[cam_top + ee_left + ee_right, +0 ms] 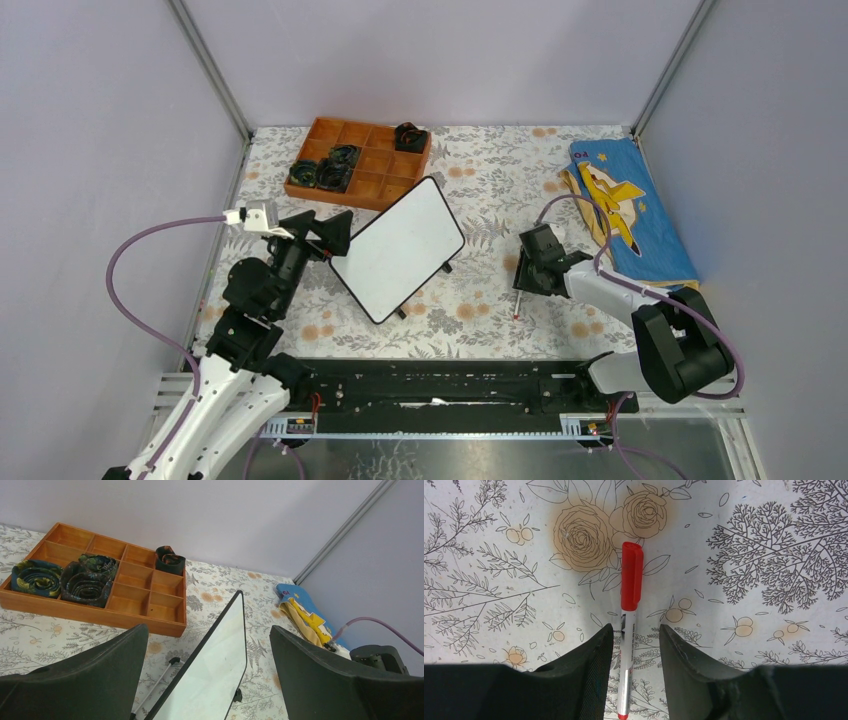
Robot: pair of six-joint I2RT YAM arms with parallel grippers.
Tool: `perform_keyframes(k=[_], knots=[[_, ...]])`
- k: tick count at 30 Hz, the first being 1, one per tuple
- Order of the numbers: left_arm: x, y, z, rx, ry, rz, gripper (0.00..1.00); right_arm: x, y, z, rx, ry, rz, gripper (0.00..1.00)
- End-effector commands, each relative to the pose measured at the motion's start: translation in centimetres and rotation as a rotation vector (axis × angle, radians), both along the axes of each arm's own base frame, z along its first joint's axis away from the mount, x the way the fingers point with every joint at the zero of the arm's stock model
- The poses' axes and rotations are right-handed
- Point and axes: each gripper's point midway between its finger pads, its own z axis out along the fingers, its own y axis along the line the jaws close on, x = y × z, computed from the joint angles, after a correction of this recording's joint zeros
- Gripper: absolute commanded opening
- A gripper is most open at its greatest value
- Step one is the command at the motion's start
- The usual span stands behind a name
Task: Write a sentence on the whiteboard
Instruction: Adjust the whiteboard marker at the center of the board.
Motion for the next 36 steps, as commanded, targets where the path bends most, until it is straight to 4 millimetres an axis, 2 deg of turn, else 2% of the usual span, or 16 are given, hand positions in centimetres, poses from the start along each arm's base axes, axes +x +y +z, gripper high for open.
perform_keyframes(k=[1,11,18,24,29,32,36], knots=[[-0.3,0.0,1.4,-0.015,-0.053,-0.002,0.99,0.0,-0.1,0.2,-0.011,0.014,0.016,0.45],[-0.3,-0.1,1.4,-0.014,-0.052,-0.005,0.99,-0.6,-0.9,-0.5,-0.092,0.049,0.029,0.39],[-0.4,-0.1,1.4,-0.015,-0.053,-0.007,0.99,-0.7,-1.2,-0.8,-0.106,0.058,0.006,0.23],[-0.4,-0.2,1.3,-0.015,-0.054,-0.008,0.99,1.4,-2.2,1.5,-0.139,-0.009,-0.06,0.02],[-0.6,-0.6,1.5,-0.021,-0.055,-0.026,0.99,3.8,-3.4,3.5,-0.168,-0.036,-0.111,0.0],[-0.9,-0.5,1.7,-0.022,-0.064,-0.027,0.99,4.4,-4.1,3.7,-0.157,-0.027,-0.139,0.0],[-1.2,-0.2,1.9,-0.013,-0.077,-0.013,0.99,4.2,-4.3,3.1,-0.151,-0.007,-0.148,0.0]])
